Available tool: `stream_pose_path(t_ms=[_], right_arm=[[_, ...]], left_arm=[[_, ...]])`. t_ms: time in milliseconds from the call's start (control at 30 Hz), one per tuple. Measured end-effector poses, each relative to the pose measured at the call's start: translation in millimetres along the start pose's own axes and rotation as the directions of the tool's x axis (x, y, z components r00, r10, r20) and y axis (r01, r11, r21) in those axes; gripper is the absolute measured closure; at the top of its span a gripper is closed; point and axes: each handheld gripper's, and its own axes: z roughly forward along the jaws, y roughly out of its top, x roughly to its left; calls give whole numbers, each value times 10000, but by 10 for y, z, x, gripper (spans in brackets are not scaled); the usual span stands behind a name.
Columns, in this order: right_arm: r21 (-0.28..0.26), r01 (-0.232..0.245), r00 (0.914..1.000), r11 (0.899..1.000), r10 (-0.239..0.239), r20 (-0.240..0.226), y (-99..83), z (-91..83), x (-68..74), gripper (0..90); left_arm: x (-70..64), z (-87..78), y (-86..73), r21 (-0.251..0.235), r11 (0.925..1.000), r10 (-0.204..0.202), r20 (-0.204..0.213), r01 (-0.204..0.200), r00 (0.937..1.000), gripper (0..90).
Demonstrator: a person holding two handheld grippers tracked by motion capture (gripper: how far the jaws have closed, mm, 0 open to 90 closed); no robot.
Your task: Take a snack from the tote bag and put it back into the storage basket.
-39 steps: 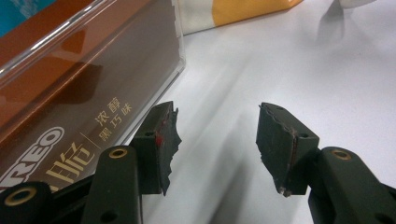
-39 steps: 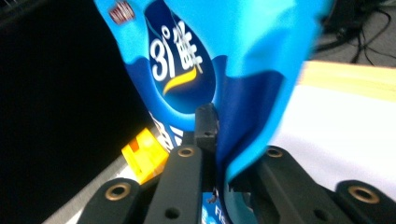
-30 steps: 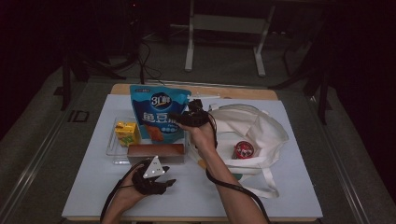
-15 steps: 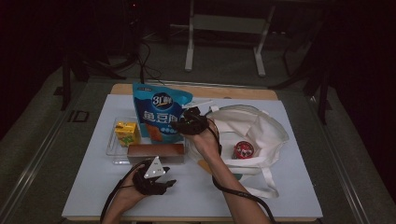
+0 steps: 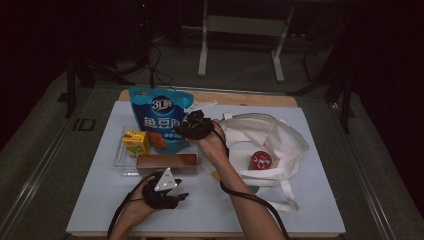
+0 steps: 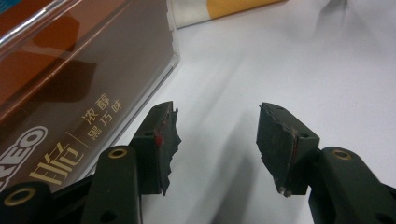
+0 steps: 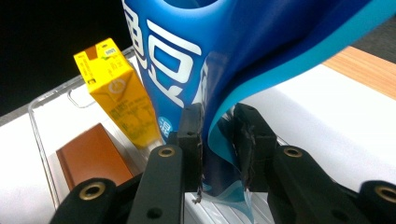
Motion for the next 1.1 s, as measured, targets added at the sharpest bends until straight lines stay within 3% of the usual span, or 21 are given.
stream_pose_path(t_ms=[167, 300, 433, 667, 733, 767, 833, 900, 933, 1033, 1100], right_arm=[[-230, 7, 9998, 9997, -12, -188, 40, 104, 52, 734], [31, 130, 9997, 9999, -129, -218, 68, 99, 43, 716], [268, 484, 9987, 9985, -488, 132, 37, 38, 63, 646], [659, 1165, 9924, 9910, -1188, 319, 6, -92, 74, 615], [681, 1277, 9904, 9895, -1309, 441, 16, -151, 76, 639], [695, 1387, 9886, 9879, -1423, 498, 46, -192, 79, 700], [918, 1775, 9815, 9798, -1830, 555, 74, -191, 102, 734], [1005, 1825, 9804, 9781, -1887, 565, 84, -183, 115, 745], [1039, 2024, 9746, 9738, -2107, 763, 93, -163, 120, 756], [870, 1644, 9822, 9826, -1712, 771, 87, -159, 86, 742], [793, 1678, 9822, 9826, -1735, 723, 77, -176, 83, 742]], left_arm=[[2, -3, -1, -13, 10000, -15, -1, 15, 10000, 468], [-1, -1, 0, -12, 10000, 24, 11, -24, 10000, 468], [4, 3, -4, 16, 10000, 0, -7, 0, 10000, 468], [10, 4, -7, 31, 10000, -18, -16, 18, 10000, 468], [11, 6, -8, 62, 10000, -18, -33, 18, 10000, 468], [7, 8, -7, 48, 10000, -37, -27, 37, 10000, 467], [1, 5, -7, 38, 10000, -16, -37, 16, 10000, 468], [3, 1, -7, 24, 10000, -20, -42, 20, 10000, 468], [6, 2, -7, 31, 10000, -35, -36, 35, 10000, 468], [2, 3, -8, 13, 10000, -15, -39, 15, 10000, 467], [2, 3, -8, 13, 10000, -15, -39, 15, 10000, 467]])
